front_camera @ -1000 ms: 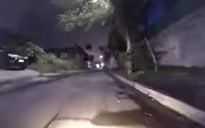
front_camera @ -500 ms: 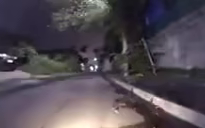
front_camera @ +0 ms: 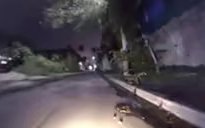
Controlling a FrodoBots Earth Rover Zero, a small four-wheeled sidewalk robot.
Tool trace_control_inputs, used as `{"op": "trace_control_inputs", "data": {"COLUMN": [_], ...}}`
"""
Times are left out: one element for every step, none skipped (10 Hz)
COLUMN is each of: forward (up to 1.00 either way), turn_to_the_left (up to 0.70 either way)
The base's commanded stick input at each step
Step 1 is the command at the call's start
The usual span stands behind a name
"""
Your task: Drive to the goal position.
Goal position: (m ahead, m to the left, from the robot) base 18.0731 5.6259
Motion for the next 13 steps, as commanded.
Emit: {"op": "trace_control_inputs", "data": {"forward": [0.70, 0.70, 0.70, 0.70, 0.70, 0.70, 0.70, 0.70, 0.70, 0.70, 0.70, 0.70, 0.70], "turn_to_the_left": [0.00, 0.00, 0.00, 0.00, 0.00, 0.00, 0.00, 0.00, 0.00, 0.00, 0.00, 0.00, 0.00]}}
